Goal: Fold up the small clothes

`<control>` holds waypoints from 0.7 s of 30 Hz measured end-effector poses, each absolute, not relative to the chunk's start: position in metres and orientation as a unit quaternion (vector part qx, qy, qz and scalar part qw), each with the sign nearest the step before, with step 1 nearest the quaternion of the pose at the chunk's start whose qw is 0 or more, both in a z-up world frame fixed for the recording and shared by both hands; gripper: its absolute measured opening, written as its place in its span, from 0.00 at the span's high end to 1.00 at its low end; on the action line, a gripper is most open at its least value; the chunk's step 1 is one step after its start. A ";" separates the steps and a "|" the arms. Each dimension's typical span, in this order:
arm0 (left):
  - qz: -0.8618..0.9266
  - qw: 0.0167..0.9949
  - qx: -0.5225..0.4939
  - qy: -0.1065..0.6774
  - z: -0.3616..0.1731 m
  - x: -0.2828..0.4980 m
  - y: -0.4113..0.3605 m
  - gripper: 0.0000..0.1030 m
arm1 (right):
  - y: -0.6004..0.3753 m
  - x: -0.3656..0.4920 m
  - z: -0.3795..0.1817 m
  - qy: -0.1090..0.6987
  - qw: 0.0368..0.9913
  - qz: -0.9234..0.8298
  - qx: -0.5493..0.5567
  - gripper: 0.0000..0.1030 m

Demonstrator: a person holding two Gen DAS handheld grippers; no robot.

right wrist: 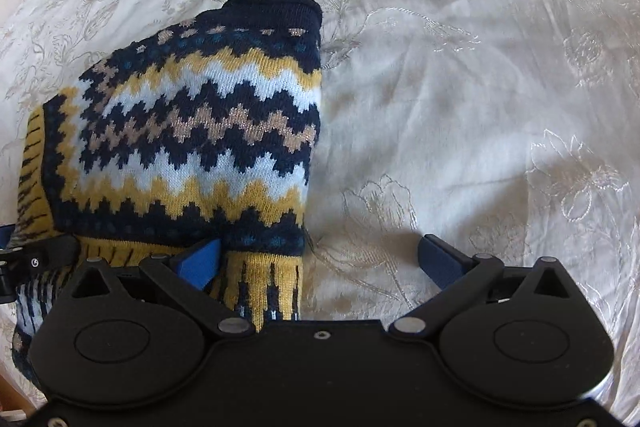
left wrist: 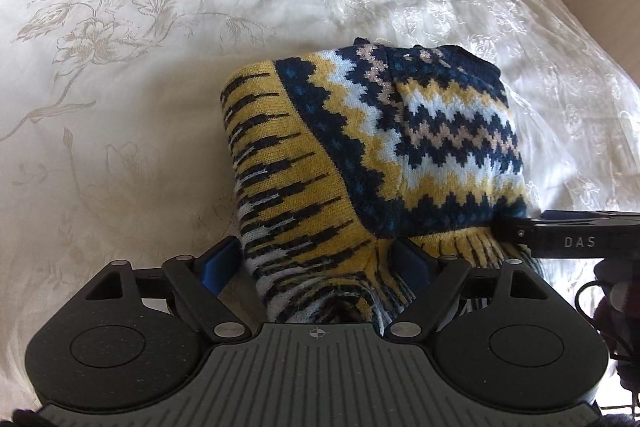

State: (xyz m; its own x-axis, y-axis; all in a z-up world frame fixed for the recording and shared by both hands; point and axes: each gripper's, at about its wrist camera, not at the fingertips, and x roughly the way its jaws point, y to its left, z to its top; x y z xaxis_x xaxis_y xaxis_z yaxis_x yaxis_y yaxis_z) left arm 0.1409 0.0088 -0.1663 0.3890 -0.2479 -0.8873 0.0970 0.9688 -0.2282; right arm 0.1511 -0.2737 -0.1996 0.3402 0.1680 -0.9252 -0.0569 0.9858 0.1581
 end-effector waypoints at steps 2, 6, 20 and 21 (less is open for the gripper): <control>-0.111 0.833 -0.068 0.537 -0.163 0.140 0.009 0.19 | -0.277 0.148 -0.198 0.564 0.821 0.079 0.048 0.01; -0.103 0.844 -0.043 0.525 -0.152 0.136 0.006 0.19 | -0.283 0.132 -0.179 0.534 0.839 0.084 0.058 0.01; -0.069 0.886 -0.004 0.459 -0.082 0.085 -0.011 0.01 | -0.287 0.058 -0.115 0.449 0.886 0.081 0.084 0.01; -0.067 0.887 -0.004 0.456 -0.076 0.080 -0.013 0.01 | -0.286 0.054 -0.110 0.442 0.889 0.085 0.081 0.01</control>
State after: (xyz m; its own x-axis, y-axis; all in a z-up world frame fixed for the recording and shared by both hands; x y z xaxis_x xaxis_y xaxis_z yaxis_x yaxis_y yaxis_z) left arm 0.0802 -0.0134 -0.0762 0.5753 -0.1220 -0.8088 0.1156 0.9910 -0.0673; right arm 0.0539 -0.2859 -0.1096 0.5940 0.2238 -0.7727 -0.0801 0.9722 0.2200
